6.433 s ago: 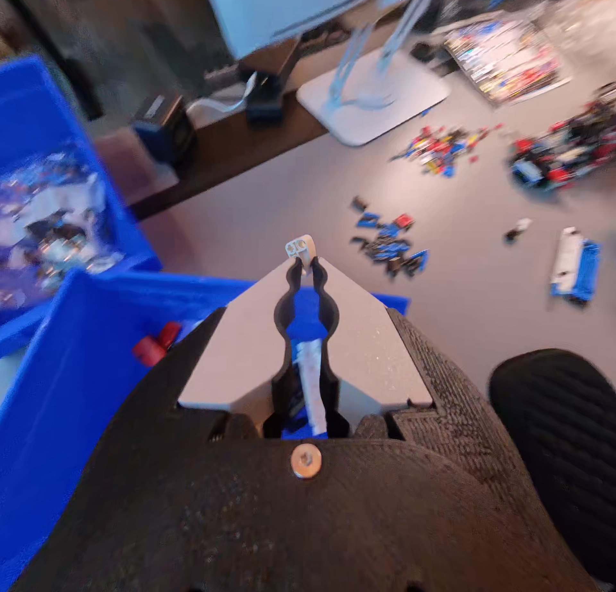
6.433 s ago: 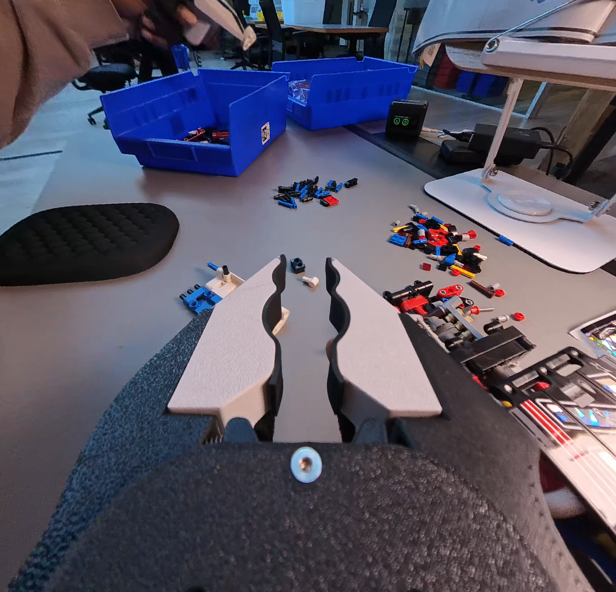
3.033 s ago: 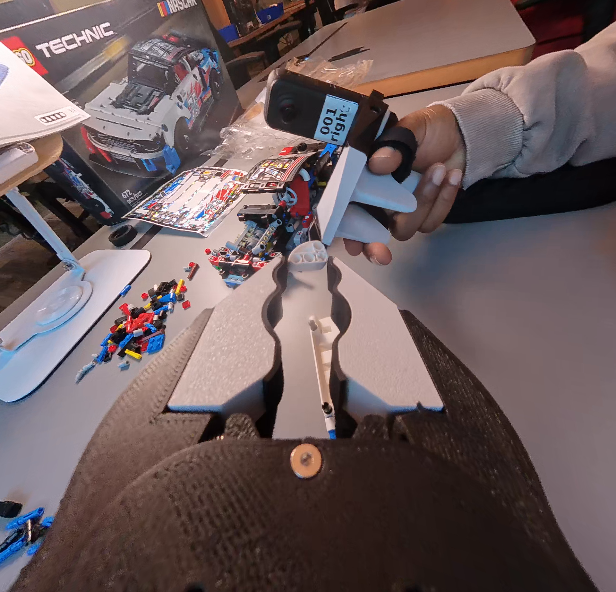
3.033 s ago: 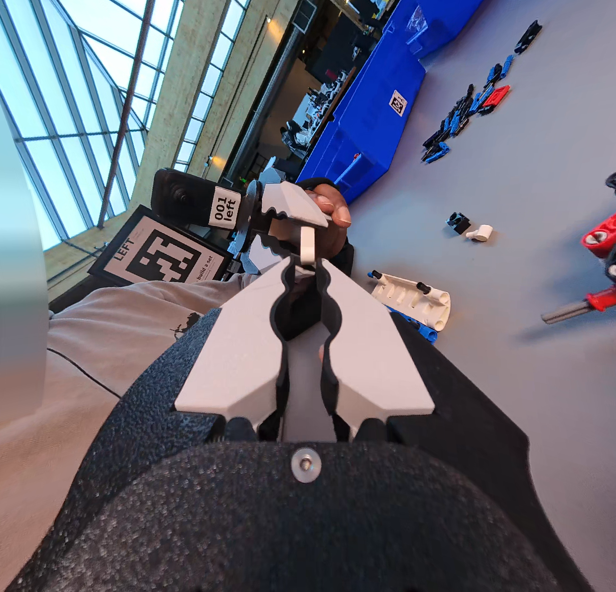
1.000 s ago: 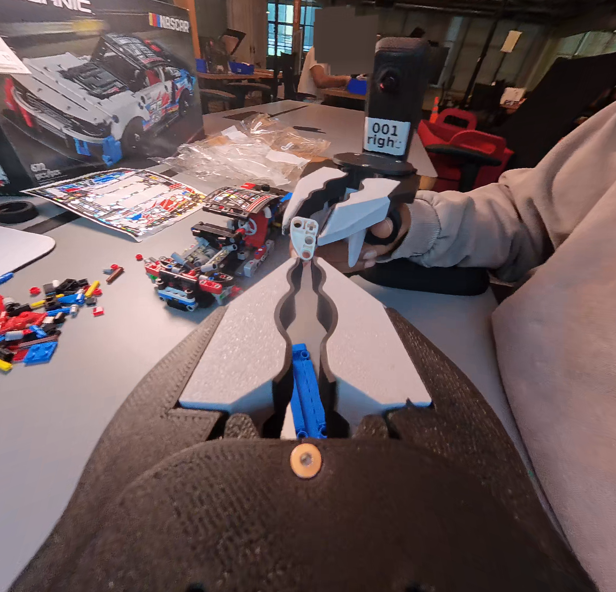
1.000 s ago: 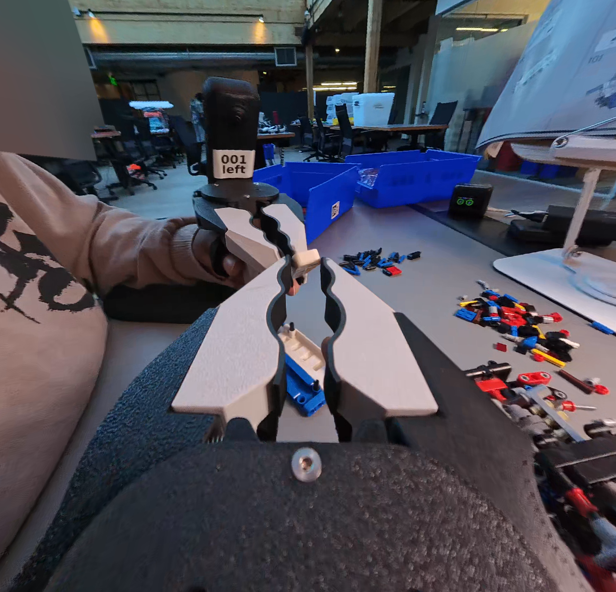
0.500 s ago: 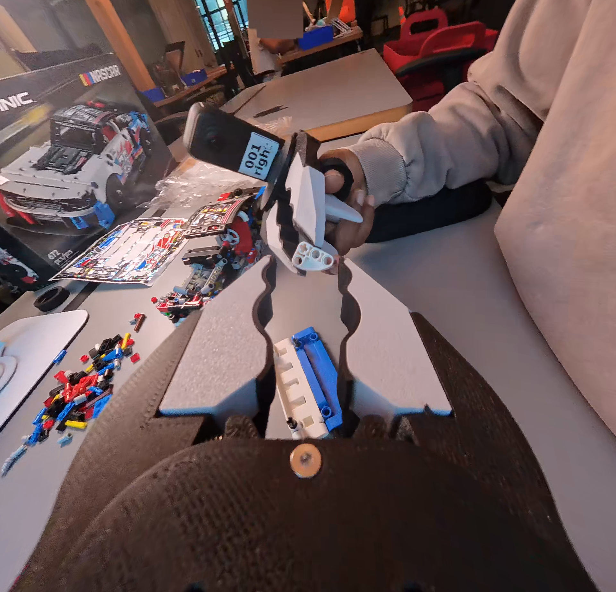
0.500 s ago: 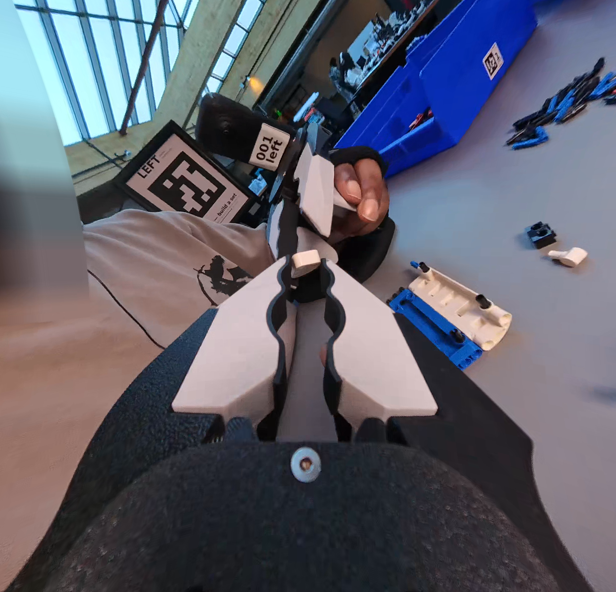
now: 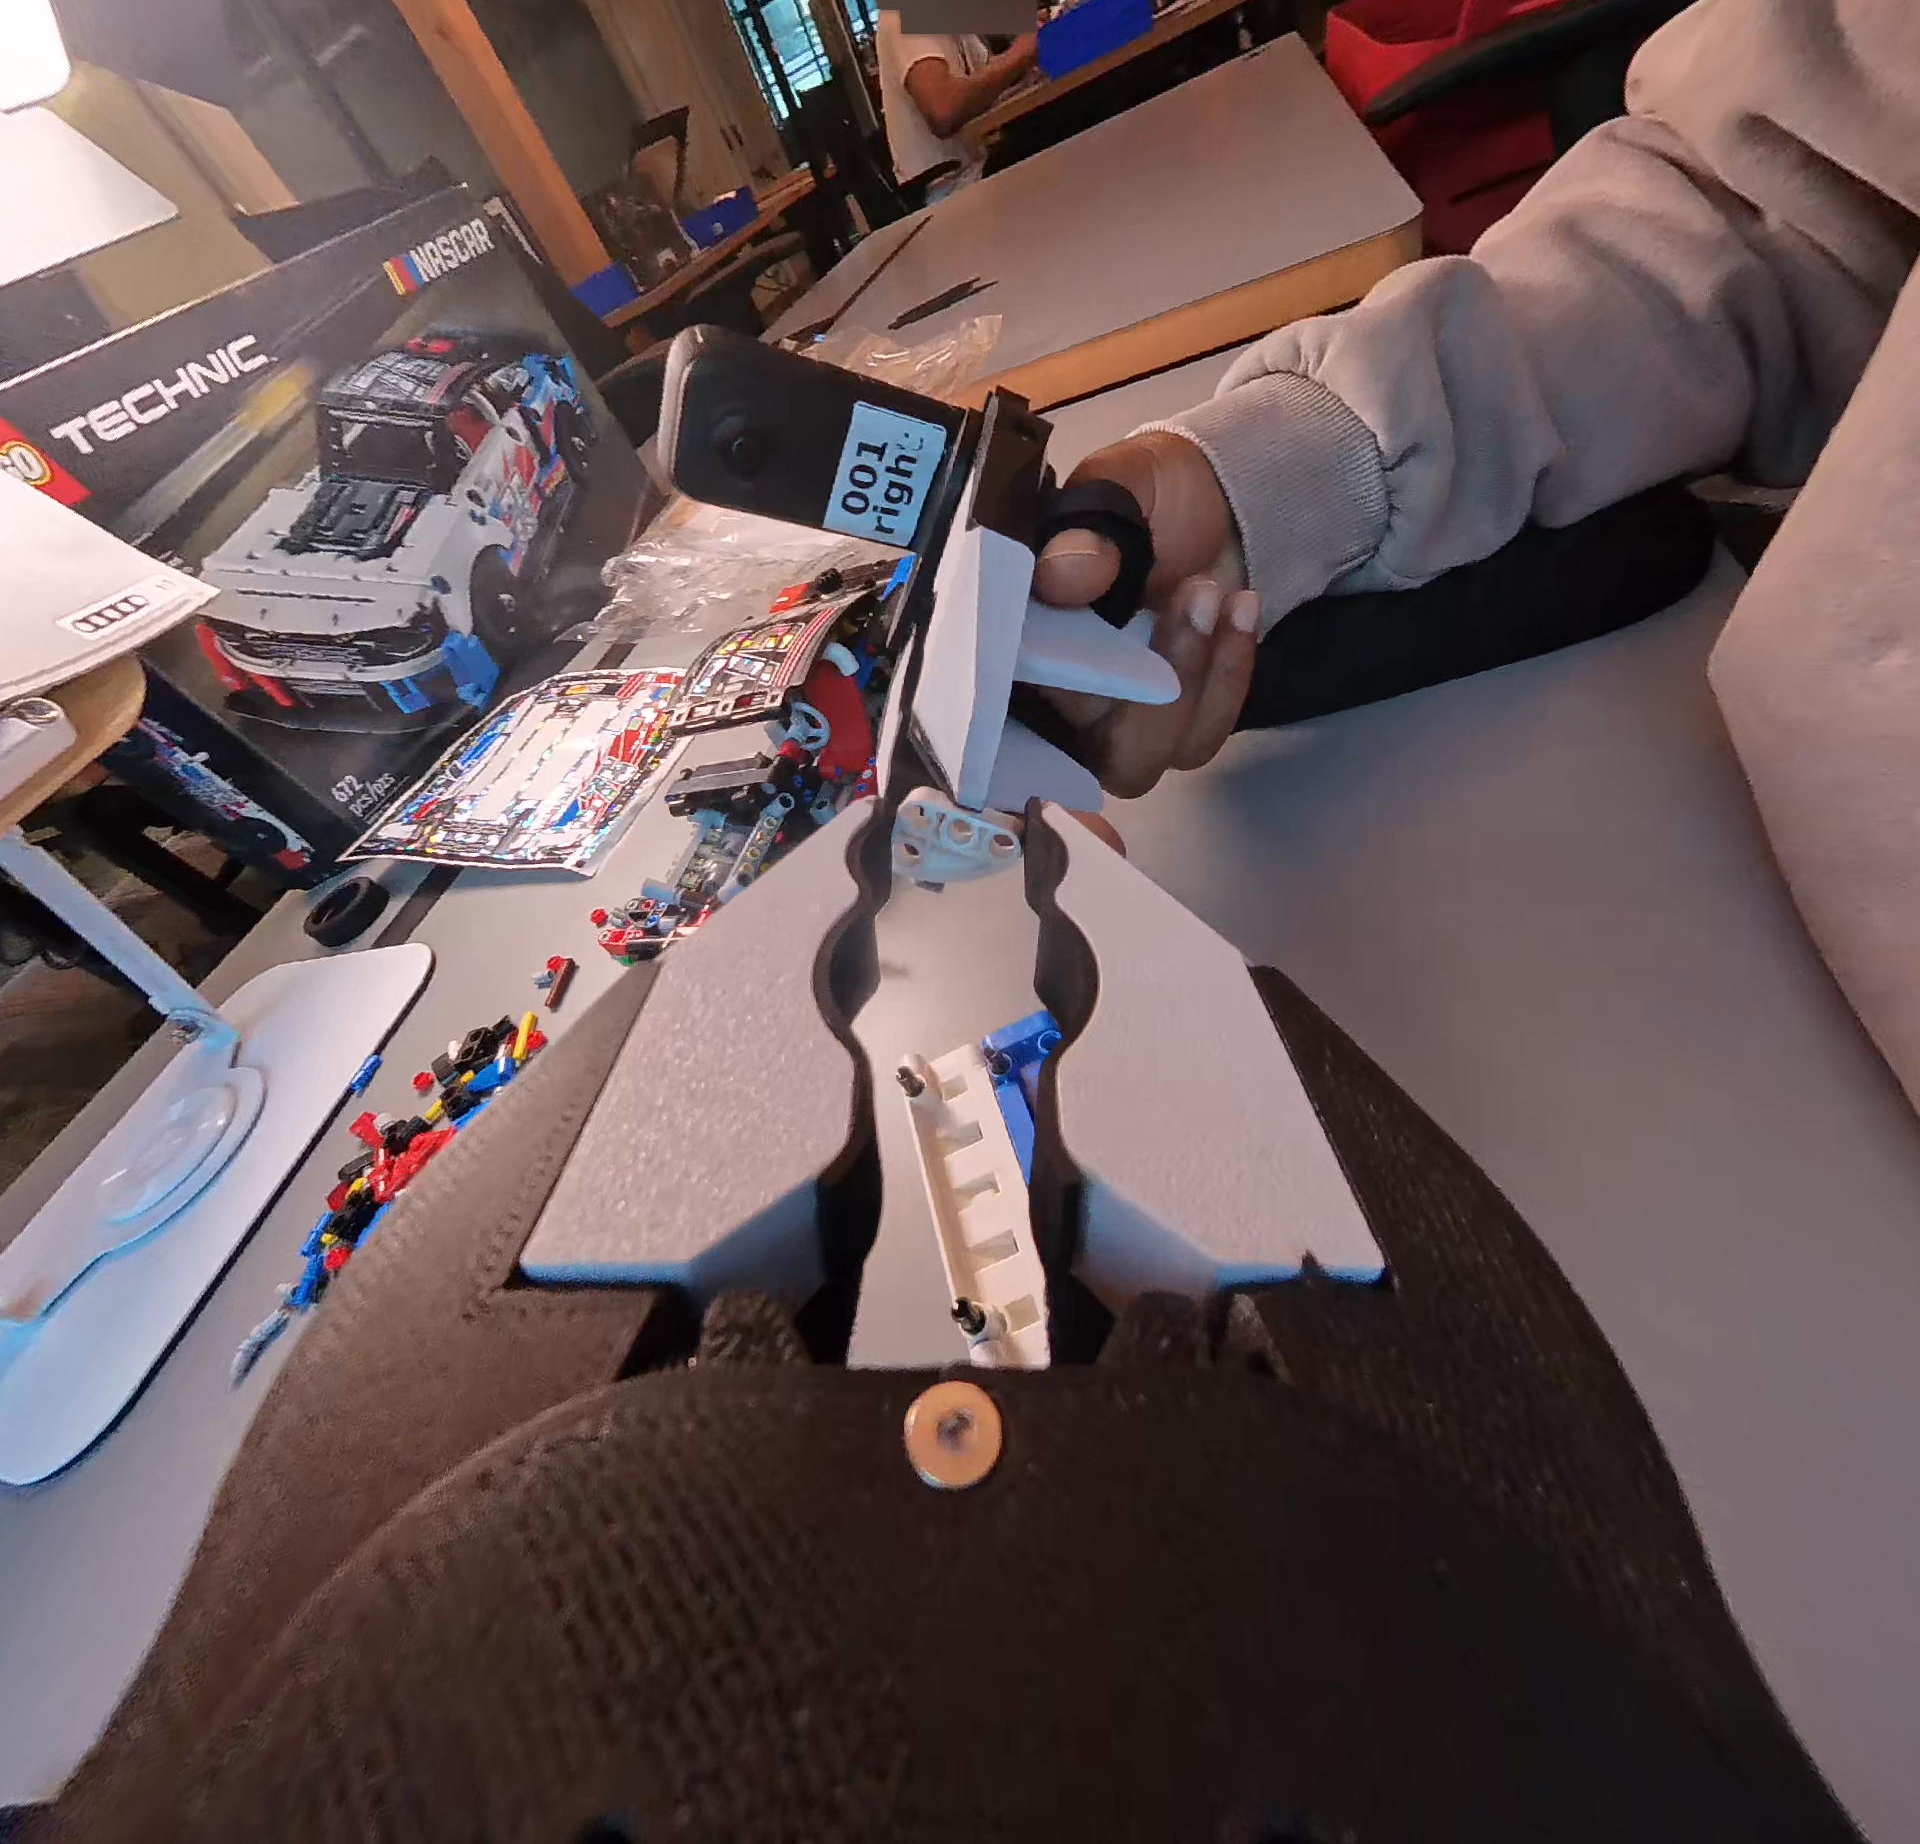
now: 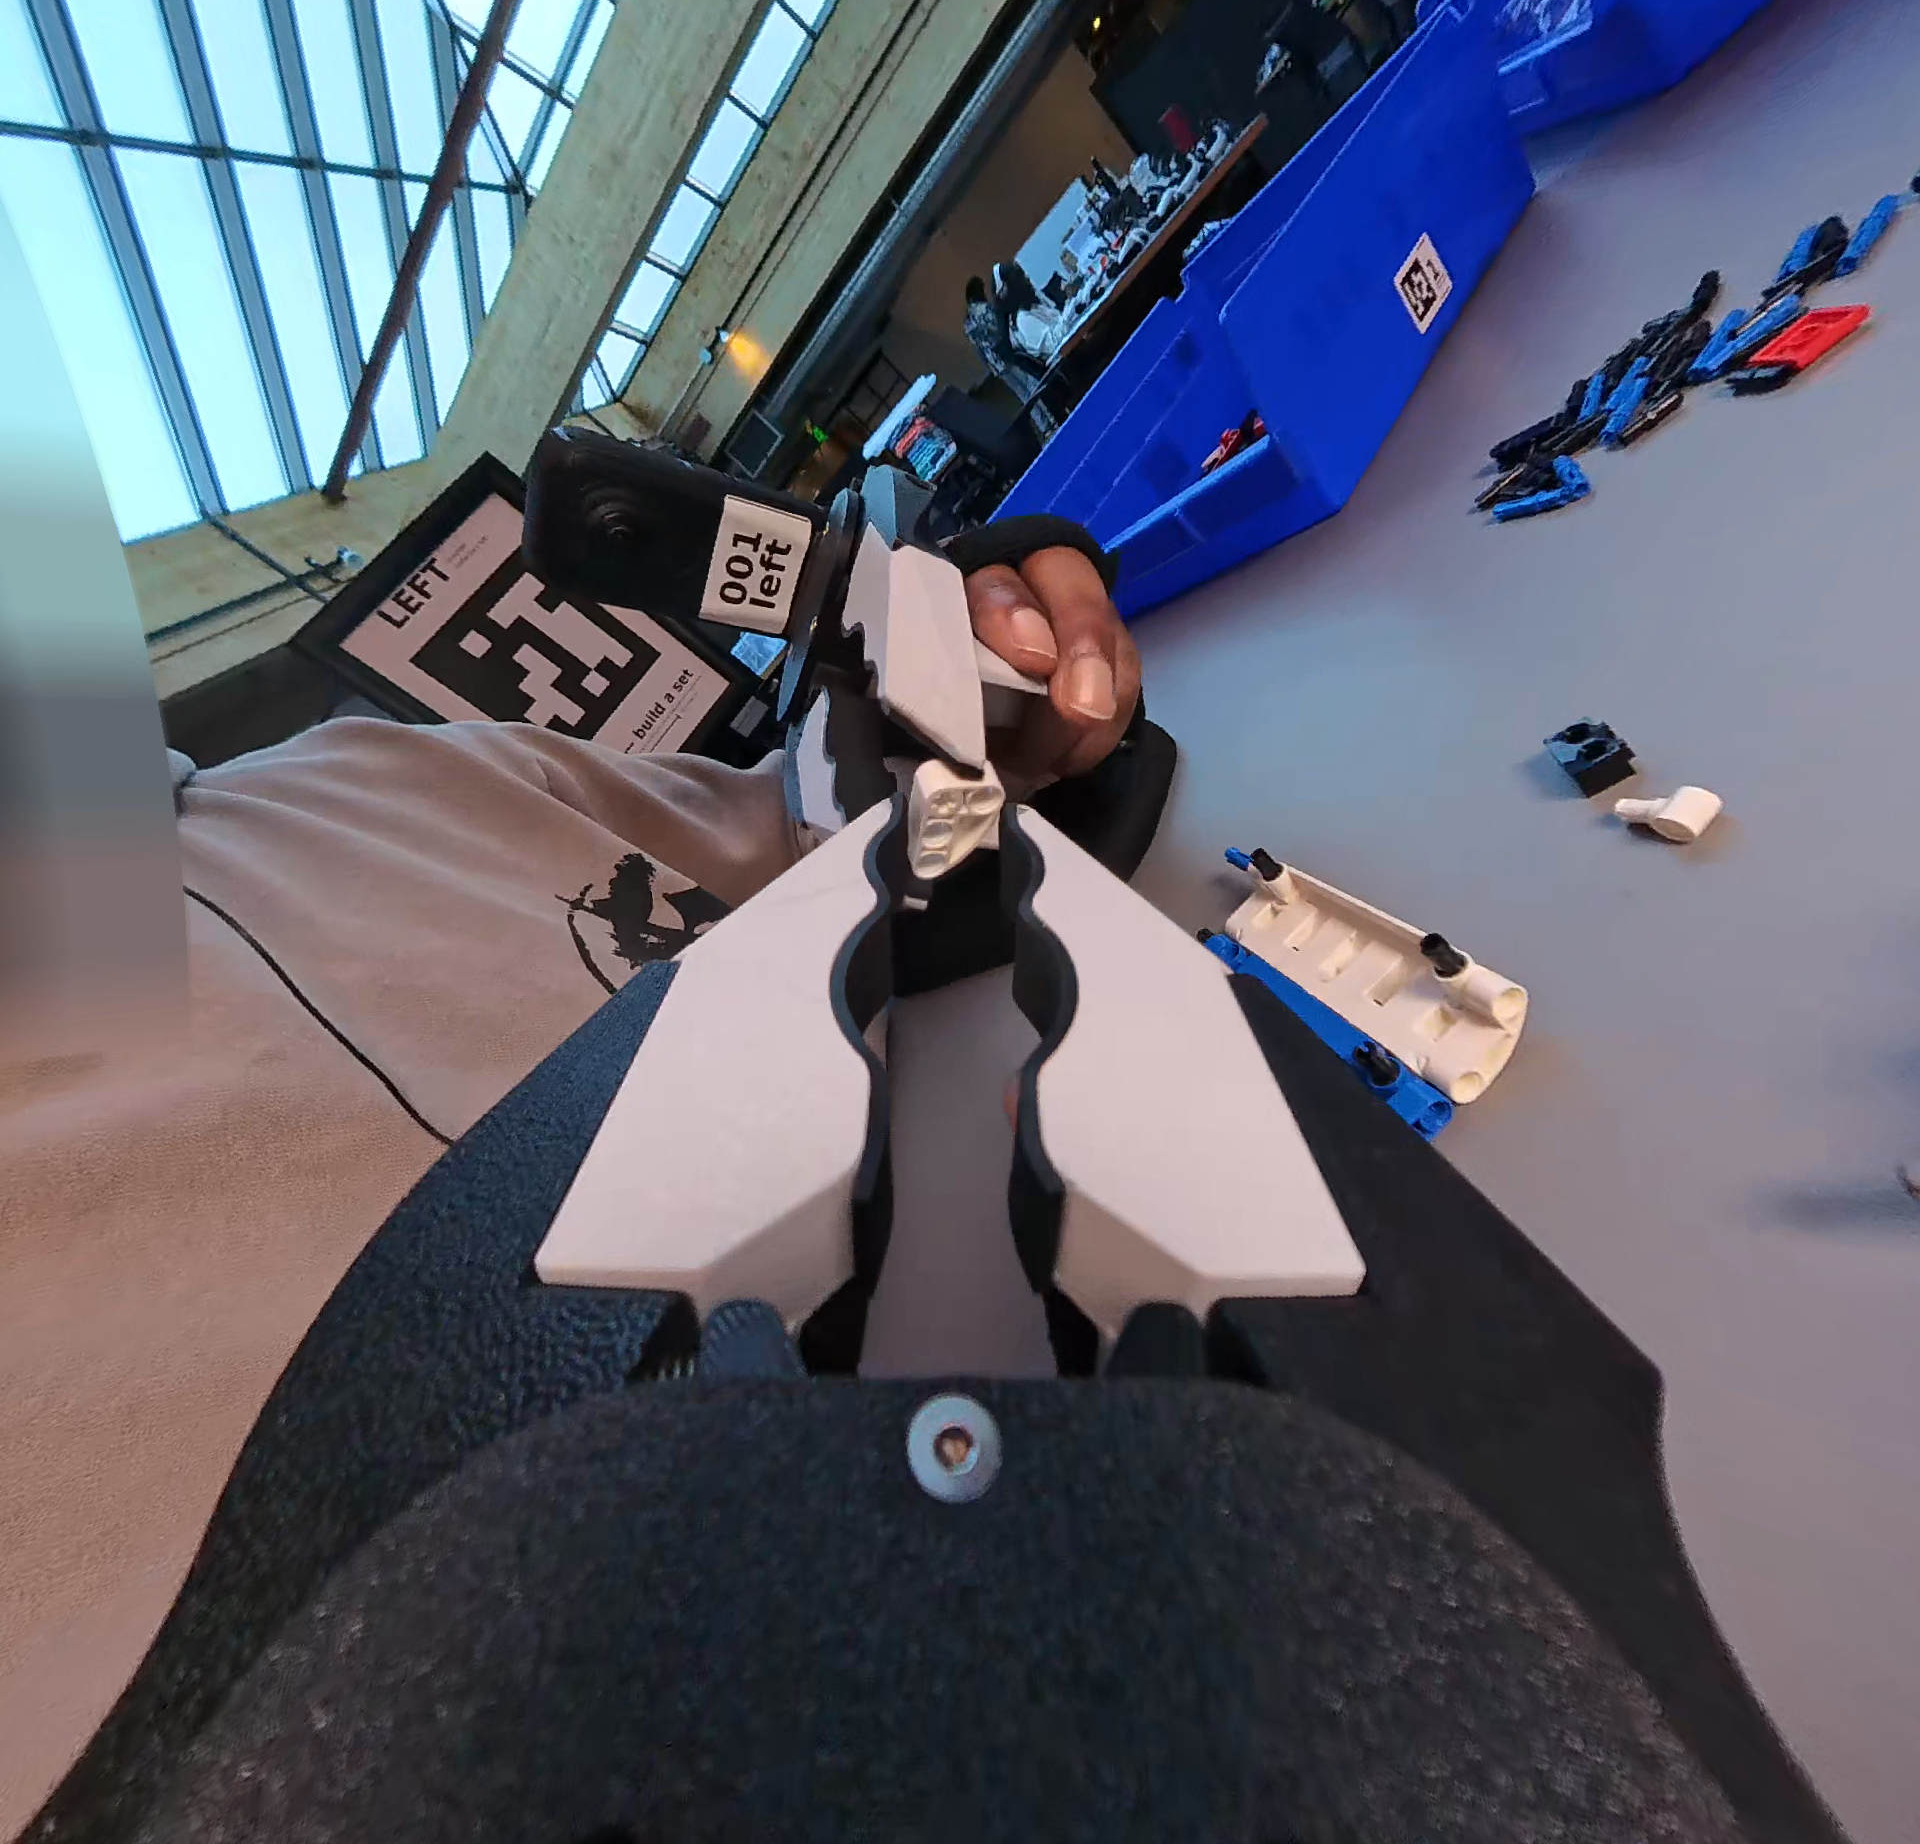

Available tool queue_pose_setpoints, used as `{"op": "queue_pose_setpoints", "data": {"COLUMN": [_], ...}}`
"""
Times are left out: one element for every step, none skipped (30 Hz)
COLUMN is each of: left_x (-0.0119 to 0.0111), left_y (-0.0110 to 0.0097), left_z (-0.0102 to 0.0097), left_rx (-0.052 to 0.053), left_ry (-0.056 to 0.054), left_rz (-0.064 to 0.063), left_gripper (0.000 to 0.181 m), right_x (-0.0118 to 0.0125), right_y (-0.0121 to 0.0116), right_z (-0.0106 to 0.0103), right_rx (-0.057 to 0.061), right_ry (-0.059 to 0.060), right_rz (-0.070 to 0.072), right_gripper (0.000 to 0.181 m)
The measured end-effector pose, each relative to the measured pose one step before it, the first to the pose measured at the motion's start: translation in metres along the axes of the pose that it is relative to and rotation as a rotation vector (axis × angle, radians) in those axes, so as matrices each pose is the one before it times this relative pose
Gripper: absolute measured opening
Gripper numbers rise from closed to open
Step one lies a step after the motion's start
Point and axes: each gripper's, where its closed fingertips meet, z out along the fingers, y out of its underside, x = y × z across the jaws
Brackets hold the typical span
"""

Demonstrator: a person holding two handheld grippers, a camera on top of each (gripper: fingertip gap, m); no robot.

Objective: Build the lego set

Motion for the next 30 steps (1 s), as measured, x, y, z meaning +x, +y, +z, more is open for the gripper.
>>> {"op": "queue_pose_setpoints", "data": {"left_x": [-0.00166,-0.00139,-0.00061,-0.00060,-0.00026,0.00052,0.00041,0.00035,0.00018,0.00003,0.00016,0.00023,0.00038,0.00072,0.00127,0.00127,0.00097,0.00020,-0.00072,-0.00080,-0.00080,-0.00117,-0.00127,-0.00094,-0.00056,-0.00031,-0.00011,0.00011,0.00029,0.00041], "left_y": [-0.00074,-0.00048,0.00022,0.00002,-0.00026,-0.00015,-0.00022,-0.00042,-0.00034,0.00017,0.00038,0.00024,0.00044,0.00088,0.00118,0.00081,0.00055,0.00071,0.00092,-0.00001,-0.00107,-0.00188,-0.00185,-0.00094,-0.00031,0.00012,-0.00002,0.00008,-0.00005,-0.00052], "left_z": [-0.00049,-0.00040,-0.00025,-0.00012,-0.00006,0.00030,0.00049,0.00033,0.00015,0.00013,0.00031,0.00018,0.00011,0.00016,0.00008,-0.00020,-0.00038,-0.00063,-0.00085,-0.00121,-0.00155,-0.00171,-0.00140,-0.00106,-0.00057,-0.00029,0.00004,0.00020,0.00021,0.00026], "left_rx": [0.0016,0.0001,-0.0020,0.0002,0.0010,-0.0007,0.0005,0.0019,0.0015,-0.0006,-0.0009,0.0008,0.0003,-0.0016,-0.0024,-0.0003,0.0002,-0.0027,-0.0045,0.0011,0.0077,0.0113,0.0102,0.0047,0.0006,-0.0004,-0.0001,-0.0007,-0.0001,0.0016], "left_ry": [-0.0114,-0.0070,-0.0016,-0.0044,-0.0035,0.0009,-0.0002,-0.0012,-0.0007,0.0008,0.0024,0.0026,0.0041,0.0080,0.0108,0.0097,0.0079,0.0051,0.0025,0.0026,0.0033,-0.0002,-0.0033,-0.0024,-0.0016,-0.0012,-0.0009,-0.0003,0.0005,0.0008], "left_rz": [0.0003,-0.0016,-0.0031,-0.0007,0.0022,0.0006,-0.0003,0.0007,0.0001,-0.0033,-0.0055,-0.0036,-0.0035,-0.0043,-0.0016,0.0027,0.0039,0.0025,0.0002,-0.0023,-0.0057,-0.0057,-0.0017,0.0009,0.0014,0.0013,0.0010,0.0009,0.0018,0.0015], "left_gripper": [0.023,0.023,0.023,0.023,0.023,0.023,0.023,0.023,0.023,0.023,0.023,0.023,0.023,0.023,0.024,0.024,0.024,0.024,0.026,0.031,0.034,0.036,0.037,0.037,0.038,0.038,0.038,0.038,0.038,0.038], "right_x": [-0.00114,-0.00075,0.00017,0.00069,0.00052,-0.00018,-0.00092,-0.00087,-0.00038,0.00019,0.00028,0.00013,0.00012,0.00048,0.00078,0.00019,-0.00046,-0.00122,-0.00263,-0.00133,0.00069,0.00108,-0.00017,-0.00073,-0.00021,-0.00021,-0.00048,-0.00027,-0.00016,-0.00019], "right_y": [-0.00041,-0.00046,-0.00019,0.00031,0.00061,0.00061,0.00071,0.00067,-0.00011,0.00010,0.00032,0.00034,0.00046,0.00102,0.00163,0.00163,0.00099,0.00028,-0.00088,-0.00117,-0.00079,0.00004,-0.00009,-0.00027,-0.00016,-0.00021,-0.00024,-0.00028,-0.00015,-0.00002], "right_z": [-0.00003,0.00005,0.00013,0.00027,0.00063,0.00076,0.00083,0.00055,-0.00027,-0.00044,-0.00018,-0.00019,-0.00006,-0.00010,0.00013,0.00014,0.00022,-0.00010,-0.00035,-0.00058,-0.00064,-0.00040,-0.00020,0.00004,0.00007,0.00006,0.00016,-0.00003,0.00009,0.00000], "right_rx": [0.0035,0.0040,0.0026,-0.0002,-0.0022,-0.0022,-0.0029,-0.0030,0.0000,-0.0024,-0.0022,-0.0017,-0.0015,-0.0043,-0.0088,-0.0093,-0.0064,-0.0012,0.0047,0.0063,0.0040,-0.0013,0.0015,0.0035,0.0017,0.0012,0.0023,0.0022,0.0012,0.0007], "right_ry": [-0.0050,-0.0047,0.0002,0.0040,0.0028,-0.0021,-0.0054,-0.0044,-0.0017,0.0004,-0.0015,-0.0071,-0.0086,-0.0056,-0.0011,-0.0026,-0.0057,-0.0101,-0.0188,-0.0094,0.0045,0.0054,-0.0044,-0.0086,-0.0050,-0.0045,-0.0056,-0.0049,-0.0032,-0.0034], "right_rz": [-0.0010,0.0036,0.0035,0.0005,0.0008,0.0014,0.0014,0.0010,-0.0008,0.0010,0.0084,0.0209,0.0271,0.0215,0.0159,0.0126,0.0110,0.0103,0.0085,0.0068,-0.0001,-0.0002,0.0058,0.0083,0.0060,0.0046,0.0053,0.0054,0.0043,0.0036], "right_gripper": [0.015,0.016,0.016,0.016,0.016,0.016,0.015,0.014,0.014,0.013,0.013,0.013,0.012,0.012,0.012,0.012,0.012,0.012,0.012,0.011,0.012,0.012,0.012,0.012,0.011,0.012,0.011,0.011,0.011,0.011]}}
